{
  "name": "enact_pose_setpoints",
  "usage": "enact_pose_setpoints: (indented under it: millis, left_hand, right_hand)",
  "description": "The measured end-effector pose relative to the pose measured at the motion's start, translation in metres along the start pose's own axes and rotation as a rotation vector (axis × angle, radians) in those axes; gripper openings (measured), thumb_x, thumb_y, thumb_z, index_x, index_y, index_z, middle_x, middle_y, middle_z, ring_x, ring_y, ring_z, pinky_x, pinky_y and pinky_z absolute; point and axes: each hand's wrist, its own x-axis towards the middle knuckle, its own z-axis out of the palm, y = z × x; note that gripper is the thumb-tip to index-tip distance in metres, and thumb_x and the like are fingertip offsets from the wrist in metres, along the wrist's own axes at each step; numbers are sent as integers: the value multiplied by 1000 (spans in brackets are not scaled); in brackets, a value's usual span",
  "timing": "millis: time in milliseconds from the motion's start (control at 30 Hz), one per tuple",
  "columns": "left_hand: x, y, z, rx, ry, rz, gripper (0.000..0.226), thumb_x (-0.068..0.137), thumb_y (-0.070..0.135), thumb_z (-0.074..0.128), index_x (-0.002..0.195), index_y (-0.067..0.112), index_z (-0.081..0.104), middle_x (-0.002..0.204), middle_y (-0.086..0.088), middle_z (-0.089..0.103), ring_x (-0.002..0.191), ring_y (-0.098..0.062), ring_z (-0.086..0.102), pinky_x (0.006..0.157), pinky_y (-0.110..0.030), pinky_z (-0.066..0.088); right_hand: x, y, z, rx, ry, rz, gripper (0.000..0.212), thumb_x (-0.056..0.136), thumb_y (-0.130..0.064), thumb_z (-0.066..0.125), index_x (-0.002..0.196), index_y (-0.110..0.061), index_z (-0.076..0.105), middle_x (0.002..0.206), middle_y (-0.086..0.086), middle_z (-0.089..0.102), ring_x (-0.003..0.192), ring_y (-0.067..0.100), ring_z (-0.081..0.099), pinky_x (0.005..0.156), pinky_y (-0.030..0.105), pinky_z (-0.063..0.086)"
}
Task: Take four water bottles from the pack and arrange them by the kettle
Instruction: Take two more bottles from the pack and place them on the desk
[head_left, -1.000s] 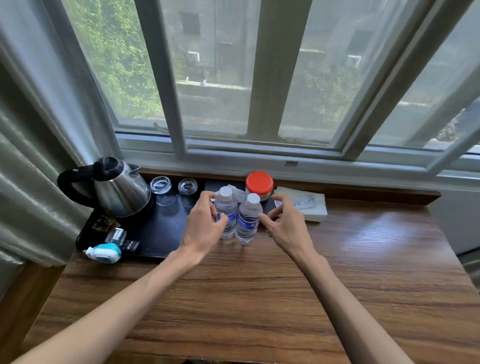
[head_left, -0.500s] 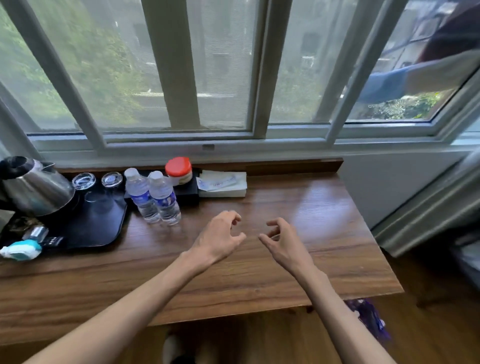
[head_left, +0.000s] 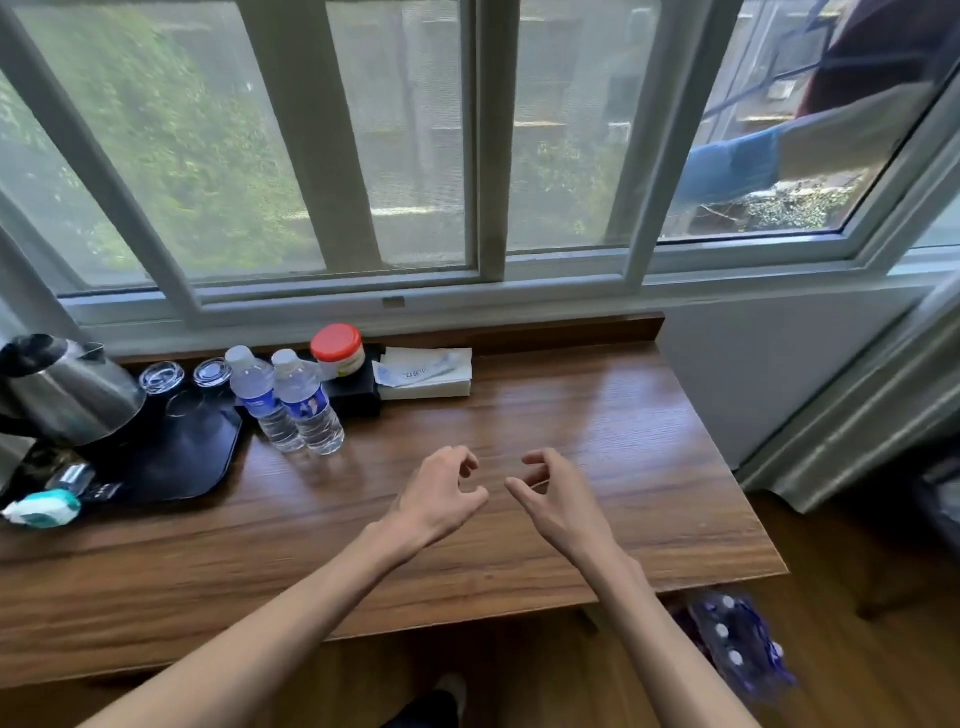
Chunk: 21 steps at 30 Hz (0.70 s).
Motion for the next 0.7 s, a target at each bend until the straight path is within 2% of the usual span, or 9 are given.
enact_pose_setpoints:
  millis: [167,433,600,700]
  left_hand:
    - [24,30,19,61,-111,81,41,81,35,68,117,17,63,111,1,64,100,-15,60,91,-33,51]
    - [61,85,67,127,-289,268,48,84,40,65,126,17,58,125,-2,62,111,-17,59,95,-35,51]
    - [73,138,117,140,-409,375,52,83,36,68,130,17,56,131,-5,61,114,-17,58,96,-32,50]
    - [77,176,151,171,-490,423,55,82,37,69,131,17,54,132,-5,59,116,-18,57,98,-38,51]
  right_hand:
    - [-12,31,-33,1,99,98,39,90,-30,70,123,-11,61,92,-4,66,86,11,63,82,25,51]
    - [-35,99,-93,40,261,281,40,89,-28,73,123,-12,61,102,1,69,88,11,64,80,23,50]
    - [-62,152,-125,84,347,421,42,87,-29,74,125,-16,60,109,-1,67,95,12,64,88,32,56]
    - [-78,190,-150,93,397,486,40,87,-31,74,122,-19,60,110,-3,67,91,10,63,75,21,53]
